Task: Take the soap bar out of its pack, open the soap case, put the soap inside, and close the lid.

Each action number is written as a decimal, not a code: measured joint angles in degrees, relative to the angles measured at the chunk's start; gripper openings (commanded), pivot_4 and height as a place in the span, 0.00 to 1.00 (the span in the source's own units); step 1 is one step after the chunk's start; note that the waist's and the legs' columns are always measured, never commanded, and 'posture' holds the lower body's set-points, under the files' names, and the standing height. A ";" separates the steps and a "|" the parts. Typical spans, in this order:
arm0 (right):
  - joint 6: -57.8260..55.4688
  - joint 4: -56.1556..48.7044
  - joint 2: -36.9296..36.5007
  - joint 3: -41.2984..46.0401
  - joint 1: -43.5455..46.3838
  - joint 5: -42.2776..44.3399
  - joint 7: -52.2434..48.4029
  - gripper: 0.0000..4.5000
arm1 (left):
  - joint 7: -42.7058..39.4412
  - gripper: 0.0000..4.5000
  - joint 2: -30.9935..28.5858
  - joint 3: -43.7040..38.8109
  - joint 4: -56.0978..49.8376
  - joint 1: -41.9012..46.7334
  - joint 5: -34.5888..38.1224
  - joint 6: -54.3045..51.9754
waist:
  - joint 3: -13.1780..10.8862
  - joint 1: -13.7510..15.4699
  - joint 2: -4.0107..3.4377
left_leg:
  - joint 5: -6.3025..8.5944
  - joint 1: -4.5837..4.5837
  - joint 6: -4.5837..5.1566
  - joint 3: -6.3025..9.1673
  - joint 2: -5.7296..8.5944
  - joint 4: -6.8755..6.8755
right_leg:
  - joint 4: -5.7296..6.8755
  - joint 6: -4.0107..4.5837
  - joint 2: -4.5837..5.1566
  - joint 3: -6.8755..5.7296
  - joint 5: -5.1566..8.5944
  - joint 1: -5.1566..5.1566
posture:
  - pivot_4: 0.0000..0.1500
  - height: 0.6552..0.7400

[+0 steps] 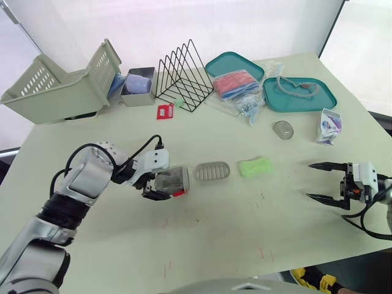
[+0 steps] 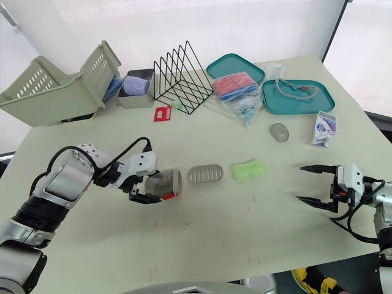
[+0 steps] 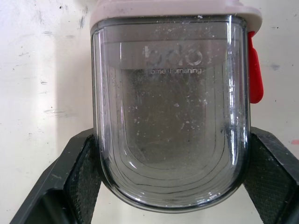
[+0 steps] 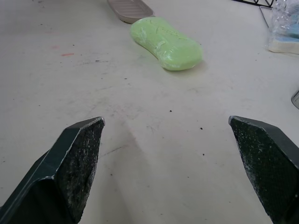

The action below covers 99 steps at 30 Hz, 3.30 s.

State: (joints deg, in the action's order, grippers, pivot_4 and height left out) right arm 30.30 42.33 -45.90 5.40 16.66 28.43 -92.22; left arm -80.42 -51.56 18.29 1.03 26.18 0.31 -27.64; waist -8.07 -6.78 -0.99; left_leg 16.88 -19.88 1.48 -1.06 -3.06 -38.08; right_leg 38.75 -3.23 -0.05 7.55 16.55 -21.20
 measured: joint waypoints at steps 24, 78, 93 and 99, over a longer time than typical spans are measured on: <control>0.19 0.28 0.00 -0.96 0.16 -0.09 0.00 1.00 | 4.39 1.00 5.01 -2.92 2.22 -0.92 1.76 4.27 | -0.16 2.99 0.25 | 0.00 -0.04 0.00 -0.09 0.02 -0.18 | 0.01 -0.02 0.09 0.02 -0.01 0.01 | 1.00 1.00; -34.45 -26.53 1.28 -23.43 21.64 -26.62 10.34 1.00 | 22.75 1.00 13.83 -24.93 -30.67 -30.00 32.08 3.47 | -1.86 4.45 1.70 | -0.58 -2.28 -1.00 1.52 0.78 -0.35 | 0.05 -0.32 1.18 -1.45 -0.23 -1.54 | 1.00 1.00; -36.45 -26.92 1.12 -23.48 21.96 -27.84 8.80 1.00 | 15.85 1.00 11.12 -25.18 -25.90 -33.06 31.92 10.96 | -1.86 4.36 1.70 | -0.58 -2.28 -1.00 1.55 0.78 -0.34 | 0.07 -0.31 1.17 -1.49 -0.23 -1.54 | 1.00 1.00; -36.82 -27.27 1.12 -23.49 21.79 -27.75 8.70 0.88 | 14.31 1.00 10.54 -25.18 -25.04 -32.89 32.27 11.81 | -1.86 4.35 1.70 | -0.58 -2.28 -1.00 1.56 0.78 -0.35 | 0.07 -0.31 1.17 -1.50 -0.23 -1.54 | 1.00 1.00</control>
State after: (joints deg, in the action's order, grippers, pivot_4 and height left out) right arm -6.53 15.07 -44.77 -18.08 38.45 0.67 -83.51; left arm -66.11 -41.01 -6.89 -24.01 -6.71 32.59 -15.83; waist -9.93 -2.43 0.71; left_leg 16.30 -22.16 0.48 0.50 -2.27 -38.43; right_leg 38.82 -3.54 1.11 6.05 16.32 -22.73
